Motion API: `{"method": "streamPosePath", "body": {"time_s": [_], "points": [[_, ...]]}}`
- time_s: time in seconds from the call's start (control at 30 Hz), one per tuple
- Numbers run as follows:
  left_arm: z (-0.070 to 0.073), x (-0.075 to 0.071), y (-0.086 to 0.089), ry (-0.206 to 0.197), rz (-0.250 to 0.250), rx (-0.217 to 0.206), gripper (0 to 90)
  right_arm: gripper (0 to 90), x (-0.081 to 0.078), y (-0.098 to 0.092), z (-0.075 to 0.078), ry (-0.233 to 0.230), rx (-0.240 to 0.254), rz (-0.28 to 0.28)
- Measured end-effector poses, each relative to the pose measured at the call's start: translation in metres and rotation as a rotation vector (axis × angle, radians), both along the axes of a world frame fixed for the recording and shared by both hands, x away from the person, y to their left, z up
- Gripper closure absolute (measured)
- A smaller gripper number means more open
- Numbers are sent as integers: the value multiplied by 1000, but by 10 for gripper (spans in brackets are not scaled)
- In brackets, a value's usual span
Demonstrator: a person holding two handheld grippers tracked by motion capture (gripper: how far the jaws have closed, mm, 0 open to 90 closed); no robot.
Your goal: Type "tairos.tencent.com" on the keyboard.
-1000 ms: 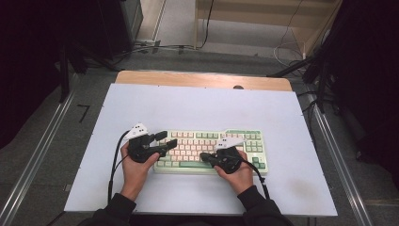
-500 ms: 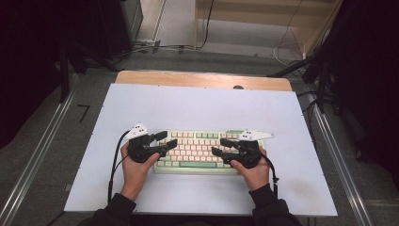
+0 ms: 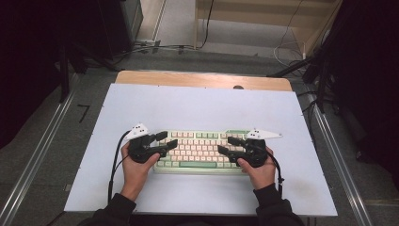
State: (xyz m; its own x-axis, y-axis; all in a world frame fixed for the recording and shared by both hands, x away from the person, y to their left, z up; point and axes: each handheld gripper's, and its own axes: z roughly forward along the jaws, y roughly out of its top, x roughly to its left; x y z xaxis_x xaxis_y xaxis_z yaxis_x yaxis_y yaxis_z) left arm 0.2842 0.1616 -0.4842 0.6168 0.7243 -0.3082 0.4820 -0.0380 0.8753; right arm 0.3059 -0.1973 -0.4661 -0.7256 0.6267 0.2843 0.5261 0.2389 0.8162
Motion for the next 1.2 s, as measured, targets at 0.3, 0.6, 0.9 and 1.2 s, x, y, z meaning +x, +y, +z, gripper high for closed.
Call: {"method": "streamPosePath", "body": {"time_s": [0.3, 0.6, 0.9, 1.2], "points": [[-1, 0, -1, 2, -4, 2, 402, 353, 0, 0, -1, 9, -9, -4], [-2, 1, -3, 9, -17, 0, 409, 351, 1, 1, -3, 10, -14, 0], [-4, 12, -15, 19, -49, 13, 561, 351, 2, 1, -4, 12, -25, -5], [-6, 24, -44, 48, -177, 89, 900, 352, 3, 0, -4, 15, -27, -4]]}}
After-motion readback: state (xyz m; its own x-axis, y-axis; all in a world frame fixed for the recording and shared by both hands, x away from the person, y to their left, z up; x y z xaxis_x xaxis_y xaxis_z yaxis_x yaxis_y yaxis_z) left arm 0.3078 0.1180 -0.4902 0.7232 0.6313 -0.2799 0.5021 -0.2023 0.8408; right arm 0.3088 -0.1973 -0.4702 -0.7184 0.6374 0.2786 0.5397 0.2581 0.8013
